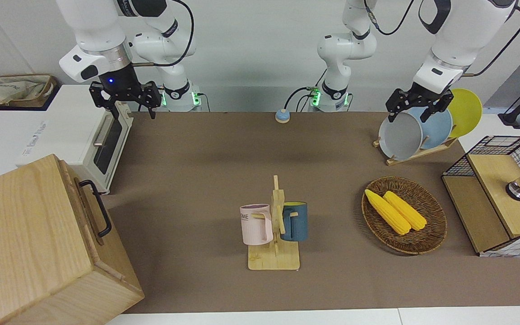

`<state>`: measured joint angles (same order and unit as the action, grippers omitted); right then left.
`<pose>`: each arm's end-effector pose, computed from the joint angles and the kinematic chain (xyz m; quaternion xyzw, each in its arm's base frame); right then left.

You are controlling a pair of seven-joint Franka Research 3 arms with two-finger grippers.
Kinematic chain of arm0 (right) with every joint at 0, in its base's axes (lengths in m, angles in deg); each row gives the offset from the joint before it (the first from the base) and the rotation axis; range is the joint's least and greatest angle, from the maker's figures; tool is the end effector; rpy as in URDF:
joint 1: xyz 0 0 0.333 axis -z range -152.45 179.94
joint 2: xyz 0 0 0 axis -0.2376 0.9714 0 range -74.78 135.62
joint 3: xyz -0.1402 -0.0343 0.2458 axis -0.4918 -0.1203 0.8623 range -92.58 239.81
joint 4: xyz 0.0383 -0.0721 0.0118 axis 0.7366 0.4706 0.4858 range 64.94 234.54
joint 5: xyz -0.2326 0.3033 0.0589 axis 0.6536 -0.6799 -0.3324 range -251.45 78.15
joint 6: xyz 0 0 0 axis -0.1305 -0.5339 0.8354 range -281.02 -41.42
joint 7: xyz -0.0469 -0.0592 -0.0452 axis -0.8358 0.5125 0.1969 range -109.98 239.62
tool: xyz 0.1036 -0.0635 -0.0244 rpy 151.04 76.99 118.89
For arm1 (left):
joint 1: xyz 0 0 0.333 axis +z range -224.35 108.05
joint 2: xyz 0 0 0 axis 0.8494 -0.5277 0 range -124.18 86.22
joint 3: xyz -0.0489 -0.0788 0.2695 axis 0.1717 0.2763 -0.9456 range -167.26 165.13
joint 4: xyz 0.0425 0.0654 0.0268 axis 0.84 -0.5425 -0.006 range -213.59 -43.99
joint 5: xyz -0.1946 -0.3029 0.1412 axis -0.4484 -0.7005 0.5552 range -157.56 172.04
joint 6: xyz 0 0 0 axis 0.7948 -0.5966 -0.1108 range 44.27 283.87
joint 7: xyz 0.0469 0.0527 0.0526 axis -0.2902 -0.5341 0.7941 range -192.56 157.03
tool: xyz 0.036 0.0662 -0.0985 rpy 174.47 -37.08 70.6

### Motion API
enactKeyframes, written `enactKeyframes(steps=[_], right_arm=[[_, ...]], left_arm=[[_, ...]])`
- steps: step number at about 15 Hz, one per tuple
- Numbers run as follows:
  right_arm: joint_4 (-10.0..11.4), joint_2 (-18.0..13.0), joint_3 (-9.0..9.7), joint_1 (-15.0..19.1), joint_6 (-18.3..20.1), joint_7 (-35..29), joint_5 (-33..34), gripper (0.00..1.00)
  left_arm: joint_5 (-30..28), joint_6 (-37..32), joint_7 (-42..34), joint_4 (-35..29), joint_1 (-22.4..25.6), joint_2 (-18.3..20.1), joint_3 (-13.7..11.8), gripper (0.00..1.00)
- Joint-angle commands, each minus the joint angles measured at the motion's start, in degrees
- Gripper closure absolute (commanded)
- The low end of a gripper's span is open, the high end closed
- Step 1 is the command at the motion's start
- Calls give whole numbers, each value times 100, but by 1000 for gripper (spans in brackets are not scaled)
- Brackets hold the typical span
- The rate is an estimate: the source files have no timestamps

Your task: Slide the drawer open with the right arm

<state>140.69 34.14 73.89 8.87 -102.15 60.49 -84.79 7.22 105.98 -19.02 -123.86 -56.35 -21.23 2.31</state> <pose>0.5579 0.0459 0.5954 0.9999 0.0060 -0.0007 0.0161 0.5532 -0.0148 0.5780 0.9996 -0.0247 -0.0166 0.0013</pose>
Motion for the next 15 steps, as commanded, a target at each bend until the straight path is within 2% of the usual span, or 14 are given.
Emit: enactKeyframes(steps=[1, 15], right_arm=[[-150, 102, 52, 13, 6, 90, 59, 15], [-202, 84, 69, 13, 59, 126, 51, 17]], left_arm=[[99, -113, -51, 140, 31, -65, 41, 7], [99, -113, -51, 149, 31, -65, 41, 7]])
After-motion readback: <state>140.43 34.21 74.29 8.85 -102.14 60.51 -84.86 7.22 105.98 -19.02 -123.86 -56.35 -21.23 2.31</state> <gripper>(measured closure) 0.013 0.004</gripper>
